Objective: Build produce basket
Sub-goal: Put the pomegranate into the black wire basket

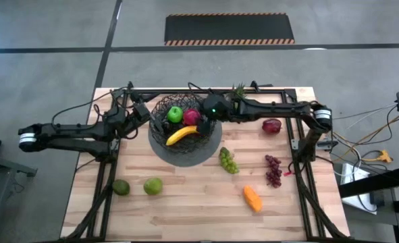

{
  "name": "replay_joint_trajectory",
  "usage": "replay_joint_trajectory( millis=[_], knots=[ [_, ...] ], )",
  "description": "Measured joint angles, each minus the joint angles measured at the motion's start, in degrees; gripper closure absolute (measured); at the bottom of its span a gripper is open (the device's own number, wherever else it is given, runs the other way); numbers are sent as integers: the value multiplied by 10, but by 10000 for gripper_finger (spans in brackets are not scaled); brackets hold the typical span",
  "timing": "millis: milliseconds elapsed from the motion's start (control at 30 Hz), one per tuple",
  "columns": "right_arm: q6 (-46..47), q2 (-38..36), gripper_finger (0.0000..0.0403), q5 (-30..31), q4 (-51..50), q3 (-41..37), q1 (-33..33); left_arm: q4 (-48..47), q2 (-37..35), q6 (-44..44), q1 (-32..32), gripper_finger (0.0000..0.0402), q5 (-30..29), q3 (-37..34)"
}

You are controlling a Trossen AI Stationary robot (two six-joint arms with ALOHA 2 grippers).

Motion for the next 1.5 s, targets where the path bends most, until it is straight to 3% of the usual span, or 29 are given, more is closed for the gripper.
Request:
replay_joint_trajectory(
  millis=[300,500,600,733,900,1233,1500],
  knots=[
    [48,-92,233,9,-14,-87,33,0,0,2,0,80,0,-6],
    [72,-183,310,124,4,-196,42,2,-1,1,0,80,0,-7],
    [84,-232,342,131,86,-276,45,2,2,1,0,80,0,-8],
    [53,-276,373,130,292,-394,51,3,3,0,0,80,0,-8],
    [35,-303,393,109,427,-491,54,0,9,-14,0,80,0,-8],
    [57,-345,394,100,434,-558,54,28,70,-18,0,83,8,7],
    [58,-321,394,101,447,-565,54,30,143,-44,0,129,8,43]
  ],
)
